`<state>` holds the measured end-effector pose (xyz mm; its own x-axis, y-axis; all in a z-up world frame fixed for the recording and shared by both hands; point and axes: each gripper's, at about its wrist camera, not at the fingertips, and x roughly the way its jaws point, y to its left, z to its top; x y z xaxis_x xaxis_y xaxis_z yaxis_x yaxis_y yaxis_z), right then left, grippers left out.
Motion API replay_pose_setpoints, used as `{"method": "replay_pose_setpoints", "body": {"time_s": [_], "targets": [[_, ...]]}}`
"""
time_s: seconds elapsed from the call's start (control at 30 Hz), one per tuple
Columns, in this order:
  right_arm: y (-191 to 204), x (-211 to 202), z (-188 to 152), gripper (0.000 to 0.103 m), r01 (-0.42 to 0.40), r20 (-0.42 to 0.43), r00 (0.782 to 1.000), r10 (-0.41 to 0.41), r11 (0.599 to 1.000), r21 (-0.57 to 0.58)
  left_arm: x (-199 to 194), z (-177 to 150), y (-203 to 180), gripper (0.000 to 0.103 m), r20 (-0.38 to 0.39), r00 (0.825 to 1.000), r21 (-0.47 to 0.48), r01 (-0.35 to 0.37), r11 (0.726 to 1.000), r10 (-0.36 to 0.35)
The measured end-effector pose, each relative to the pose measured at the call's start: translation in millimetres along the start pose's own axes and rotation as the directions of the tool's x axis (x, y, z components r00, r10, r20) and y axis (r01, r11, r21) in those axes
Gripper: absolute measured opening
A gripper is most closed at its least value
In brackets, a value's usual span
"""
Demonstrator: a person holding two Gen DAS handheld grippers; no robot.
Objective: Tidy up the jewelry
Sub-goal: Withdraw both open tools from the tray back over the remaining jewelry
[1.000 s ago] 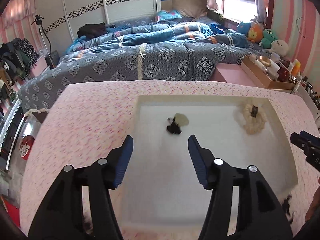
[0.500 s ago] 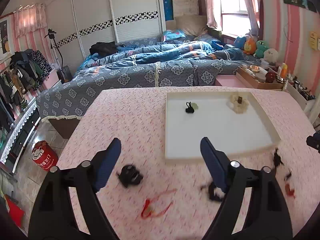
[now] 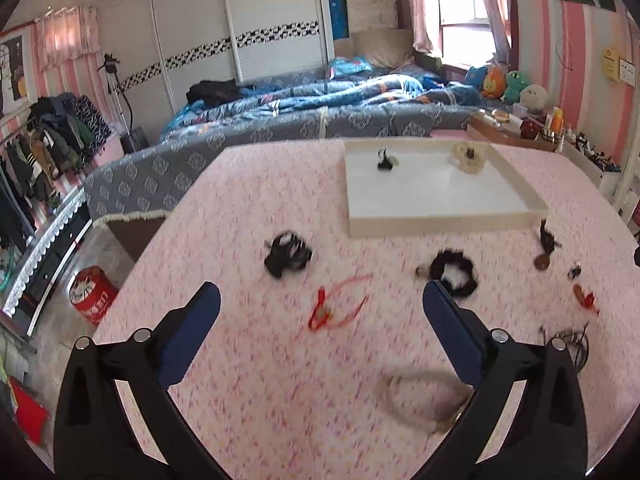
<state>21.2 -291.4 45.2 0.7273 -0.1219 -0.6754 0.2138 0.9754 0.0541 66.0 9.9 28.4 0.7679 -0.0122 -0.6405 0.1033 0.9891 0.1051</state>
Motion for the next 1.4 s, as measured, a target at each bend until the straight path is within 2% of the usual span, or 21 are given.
{"method": "replay_pose_setpoints", "body": {"time_s": [0.2, 0.47, 0.7, 1.1, 1.4], "targets": [[-8, 5, -19, 0.071, 0.02, -0.019, 1.0, -0.02, 1.0, 0.021, 5, -21, 12, 0.1, -0.023, 1.0, -0.024, -0.012, 1.0, 0.012], [-20, 21, -27, 0.071, 0.056, -0.048, 0.997, -0.054, 0.998, 0.043, 23, -27, 24, 0.1, -0.066, 0.998, -0.056, 0.0, 0.998, -0.004], [-15, 32, -22, 0.071, 0.073, -0.063, 0.995, -0.072, 0.997, 0.019, 34, -16, 24, 0.1, -0.079, 0.997, -0.046, 0.021, 0.999, -0.025], [-11, 44, -10, 0.071, 0.107, -0.085, 0.99, -0.108, 0.994, -0.022, 42, 8, 29, 0.1, -0.083, 0.996, -0.029, 0.018, 0.999, -0.02], [-14, 65, 4, 0.071, 0.074, -0.118, 0.99, -0.073, 0.997, -0.001, 58, 20, 22, 0.1, -0.083, 0.996, -0.016, 0.029, 0.999, -0.03]]}}
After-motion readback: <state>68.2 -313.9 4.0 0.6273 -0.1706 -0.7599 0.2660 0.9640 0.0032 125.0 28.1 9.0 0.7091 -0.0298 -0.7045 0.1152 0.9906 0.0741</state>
